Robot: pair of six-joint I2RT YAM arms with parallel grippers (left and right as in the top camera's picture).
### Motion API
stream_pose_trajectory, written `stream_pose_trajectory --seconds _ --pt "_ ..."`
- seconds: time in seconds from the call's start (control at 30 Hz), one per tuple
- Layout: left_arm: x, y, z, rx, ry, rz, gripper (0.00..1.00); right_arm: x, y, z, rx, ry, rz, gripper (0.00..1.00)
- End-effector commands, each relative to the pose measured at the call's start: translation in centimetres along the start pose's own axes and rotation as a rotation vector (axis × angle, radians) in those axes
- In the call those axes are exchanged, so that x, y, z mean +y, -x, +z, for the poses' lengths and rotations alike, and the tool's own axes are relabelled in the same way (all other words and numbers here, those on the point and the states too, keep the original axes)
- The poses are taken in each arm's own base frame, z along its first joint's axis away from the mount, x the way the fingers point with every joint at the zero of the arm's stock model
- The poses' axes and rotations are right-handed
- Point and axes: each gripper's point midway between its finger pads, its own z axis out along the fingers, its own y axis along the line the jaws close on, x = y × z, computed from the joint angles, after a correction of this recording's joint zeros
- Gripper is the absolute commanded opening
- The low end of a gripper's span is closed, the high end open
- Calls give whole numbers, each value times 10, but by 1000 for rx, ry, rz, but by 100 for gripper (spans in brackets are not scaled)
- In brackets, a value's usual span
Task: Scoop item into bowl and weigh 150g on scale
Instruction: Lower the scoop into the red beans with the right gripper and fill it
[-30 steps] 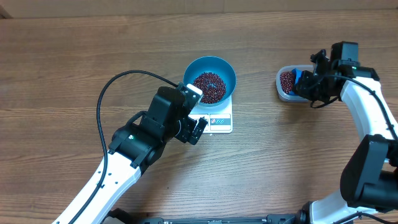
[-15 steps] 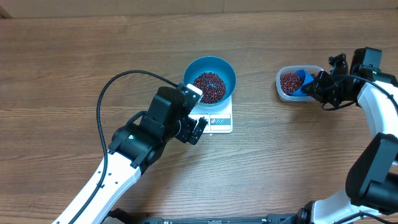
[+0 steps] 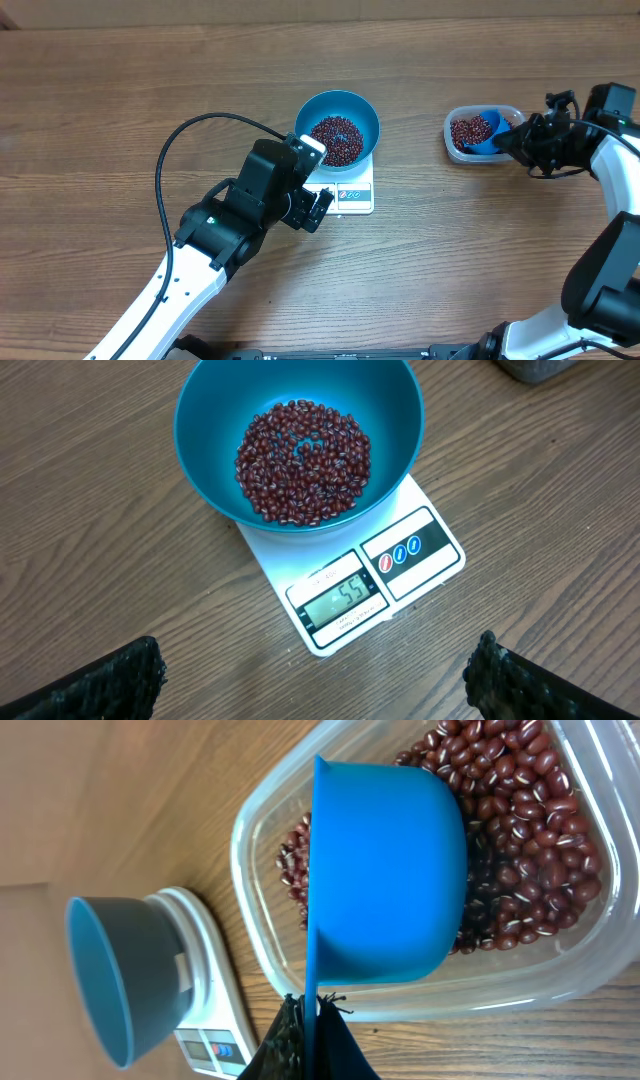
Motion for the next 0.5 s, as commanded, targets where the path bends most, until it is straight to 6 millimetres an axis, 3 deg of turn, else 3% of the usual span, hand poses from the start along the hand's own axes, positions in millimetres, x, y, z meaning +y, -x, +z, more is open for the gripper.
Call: stream_pose_trajectory --seconds 0.0,0.47 --pt "-1 -1 1 2 -12 -17 100 4 3 -8 -9 95 28 4" --pt "-1 -1 1 2 -11 -17 100 6 15 -41 -64 285 46 4"
